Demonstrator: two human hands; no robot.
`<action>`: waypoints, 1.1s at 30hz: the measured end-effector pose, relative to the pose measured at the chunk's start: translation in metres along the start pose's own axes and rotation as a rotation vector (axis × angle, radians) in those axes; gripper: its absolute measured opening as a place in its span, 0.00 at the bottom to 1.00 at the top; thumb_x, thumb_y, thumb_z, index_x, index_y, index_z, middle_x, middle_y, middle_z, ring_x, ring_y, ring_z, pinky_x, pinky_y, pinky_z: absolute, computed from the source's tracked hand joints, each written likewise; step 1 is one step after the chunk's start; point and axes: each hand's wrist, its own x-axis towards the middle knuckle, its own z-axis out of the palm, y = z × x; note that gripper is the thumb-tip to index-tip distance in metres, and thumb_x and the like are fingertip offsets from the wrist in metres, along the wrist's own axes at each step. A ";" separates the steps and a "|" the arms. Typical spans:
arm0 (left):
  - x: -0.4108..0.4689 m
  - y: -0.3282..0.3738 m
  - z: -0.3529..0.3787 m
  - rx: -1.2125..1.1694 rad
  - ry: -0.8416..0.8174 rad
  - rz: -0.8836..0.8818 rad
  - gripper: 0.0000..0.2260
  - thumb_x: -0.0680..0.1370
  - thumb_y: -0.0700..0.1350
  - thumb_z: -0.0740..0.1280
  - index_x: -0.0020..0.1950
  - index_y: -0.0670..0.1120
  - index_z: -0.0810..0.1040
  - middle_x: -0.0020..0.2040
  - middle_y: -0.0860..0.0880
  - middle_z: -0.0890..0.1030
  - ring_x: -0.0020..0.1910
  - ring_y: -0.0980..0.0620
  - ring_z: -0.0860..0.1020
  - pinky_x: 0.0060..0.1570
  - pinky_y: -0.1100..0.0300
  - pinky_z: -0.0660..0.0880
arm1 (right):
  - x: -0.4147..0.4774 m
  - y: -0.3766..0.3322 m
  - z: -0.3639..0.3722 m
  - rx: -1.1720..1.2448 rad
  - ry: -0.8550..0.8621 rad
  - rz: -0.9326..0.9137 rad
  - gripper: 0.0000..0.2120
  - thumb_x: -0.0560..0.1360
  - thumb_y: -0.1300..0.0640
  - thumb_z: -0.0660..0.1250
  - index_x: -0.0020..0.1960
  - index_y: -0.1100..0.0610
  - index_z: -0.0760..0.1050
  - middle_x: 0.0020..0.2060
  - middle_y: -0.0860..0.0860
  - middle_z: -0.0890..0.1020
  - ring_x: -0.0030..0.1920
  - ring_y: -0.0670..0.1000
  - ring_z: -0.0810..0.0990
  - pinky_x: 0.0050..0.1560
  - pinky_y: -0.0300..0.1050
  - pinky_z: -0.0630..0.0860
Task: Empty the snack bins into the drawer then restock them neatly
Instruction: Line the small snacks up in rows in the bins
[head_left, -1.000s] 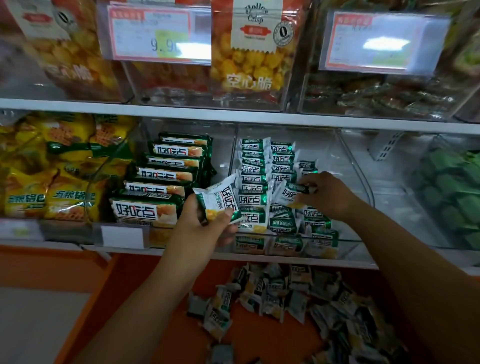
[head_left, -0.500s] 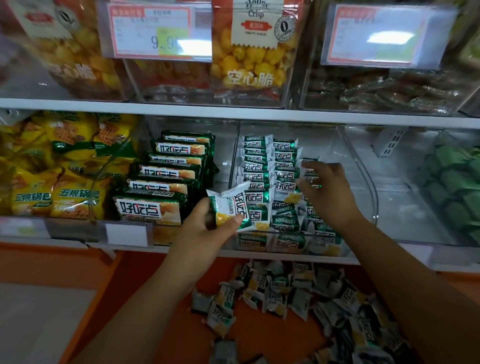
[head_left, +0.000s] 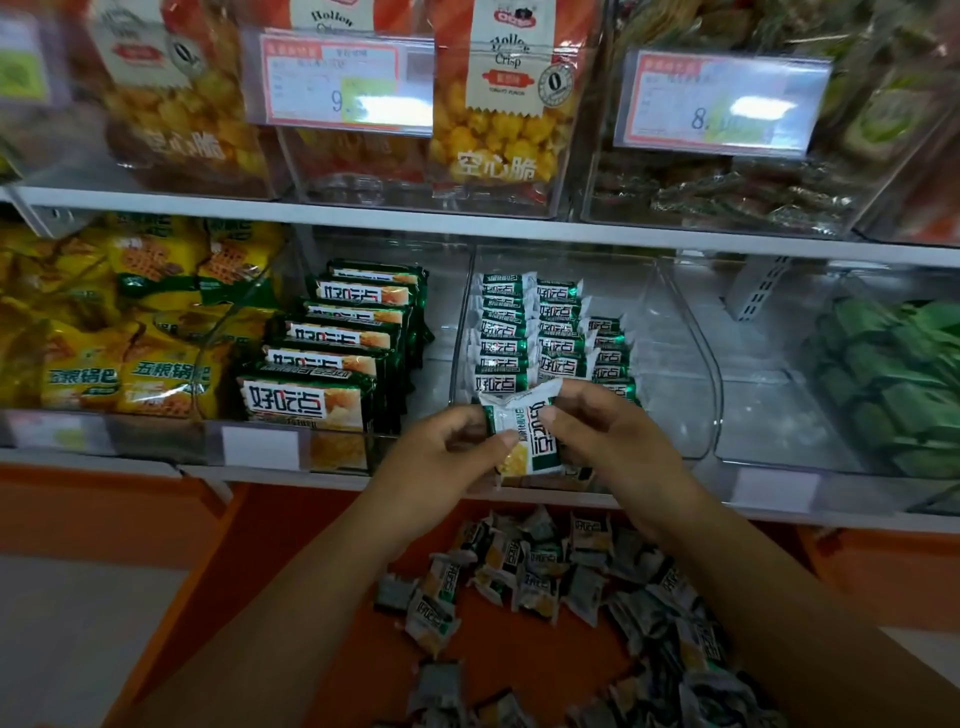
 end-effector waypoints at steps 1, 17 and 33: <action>0.000 0.001 0.001 -0.013 0.013 0.013 0.10 0.75 0.56 0.69 0.50 0.52 0.78 0.50 0.52 0.80 0.48 0.54 0.82 0.48 0.61 0.81 | -0.001 0.001 0.000 0.008 -0.030 0.004 0.15 0.75 0.46 0.67 0.61 0.44 0.74 0.54 0.47 0.79 0.54 0.48 0.79 0.53 0.48 0.79; 0.022 -0.033 -0.017 0.471 0.254 0.174 0.24 0.80 0.51 0.65 0.76 0.54 0.65 0.74 0.51 0.70 0.72 0.51 0.68 0.70 0.49 0.68 | 0.082 0.031 -0.055 -0.782 0.020 -0.073 0.19 0.76 0.55 0.69 0.66 0.47 0.74 0.54 0.53 0.71 0.45 0.49 0.73 0.51 0.38 0.68; -0.020 -0.048 0.008 0.563 0.214 0.374 0.12 0.80 0.49 0.66 0.63 0.56 0.76 0.52 0.59 0.76 0.50 0.61 0.75 0.47 0.68 0.70 | -0.020 0.033 -0.037 -0.393 0.379 -0.440 0.14 0.78 0.57 0.65 0.63 0.50 0.72 0.47 0.46 0.74 0.45 0.42 0.75 0.45 0.30 0.72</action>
